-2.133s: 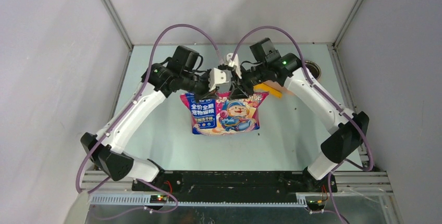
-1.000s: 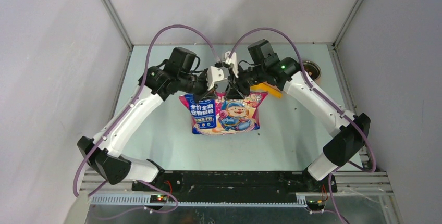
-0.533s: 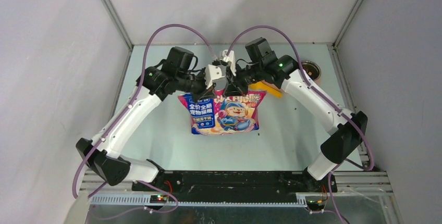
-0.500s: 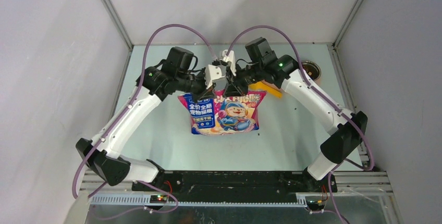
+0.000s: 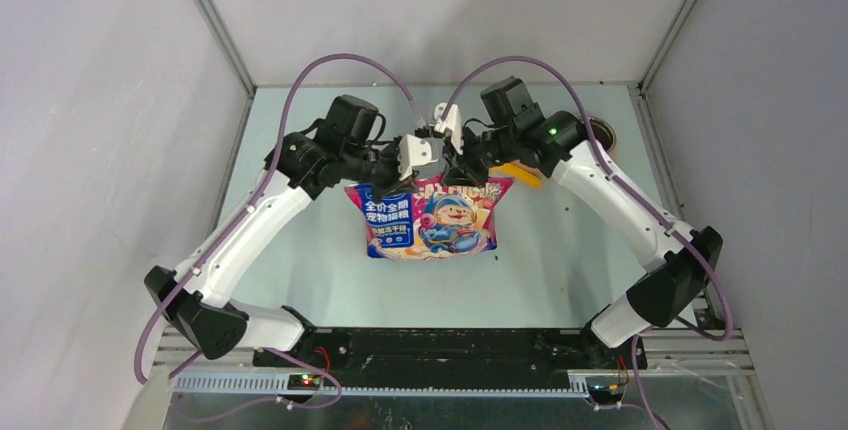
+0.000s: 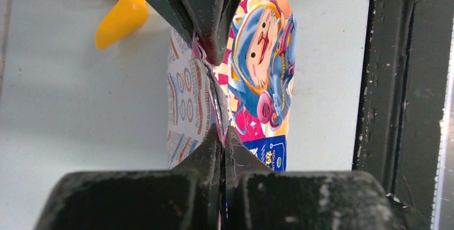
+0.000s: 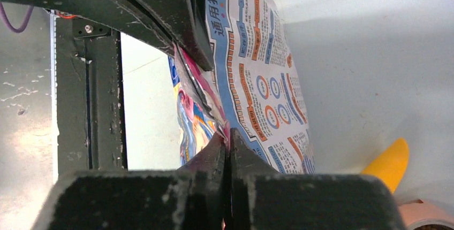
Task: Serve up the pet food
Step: Close the pet food bag at the center of the board.
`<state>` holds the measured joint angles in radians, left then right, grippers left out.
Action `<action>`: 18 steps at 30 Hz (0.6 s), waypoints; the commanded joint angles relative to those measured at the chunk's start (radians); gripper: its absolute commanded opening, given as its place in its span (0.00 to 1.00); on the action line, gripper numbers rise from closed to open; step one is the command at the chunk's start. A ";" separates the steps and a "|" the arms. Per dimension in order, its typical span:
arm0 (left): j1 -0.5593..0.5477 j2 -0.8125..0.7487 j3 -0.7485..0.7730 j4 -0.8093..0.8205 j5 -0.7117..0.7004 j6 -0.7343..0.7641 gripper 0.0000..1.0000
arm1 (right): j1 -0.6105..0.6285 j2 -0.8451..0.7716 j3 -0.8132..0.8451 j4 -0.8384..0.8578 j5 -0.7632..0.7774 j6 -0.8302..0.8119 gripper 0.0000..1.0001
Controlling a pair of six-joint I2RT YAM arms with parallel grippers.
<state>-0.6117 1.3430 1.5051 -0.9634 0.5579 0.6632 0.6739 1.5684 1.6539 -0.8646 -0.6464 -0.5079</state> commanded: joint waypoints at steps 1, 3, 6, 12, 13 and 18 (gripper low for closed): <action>0.000 0.007 0.013 0.072 -0.001 -0.093 0.00 | 0.047 -0.055 -0.027 -0.014 0.091 -0.170 0.00; 0.000 0.004 0.014 0.071 -0.008 -0.092 0.00 | 0.049 -0.074 -0.042 -0.005 0.118 -0.177 0.00; 0.000 0.002 0.016 0.069 -0.025 -0.091 0.00 | 0.050 -0.114 -0.066 -0.004 0.150 -0.202 0.32; 0.000 -0.008 0.015 0.059 -0.035 -0.079 0.00 | 0.033 -0.186 -0.143 -0.014 0.175 -0.288 0.55; 0.000 -0.007 0.015 0.059 -0.037 -0.079 0.00 | 0.031 -0.189 -0.152 -0.017 0.183 -0.302 0.55; 0.003 -0.010 0.014 0.062 -0.048 -0.074 0.00 | 0.028 -0.214 -0.196 -0.014 0.197 -0.335 0.45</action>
<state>-0.6472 1.3422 1.5047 -0.9783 0.5282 0.7406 0.6739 1.4197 1.5043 -0.7902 -0.4465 -0.6205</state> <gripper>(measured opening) 0.008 0.524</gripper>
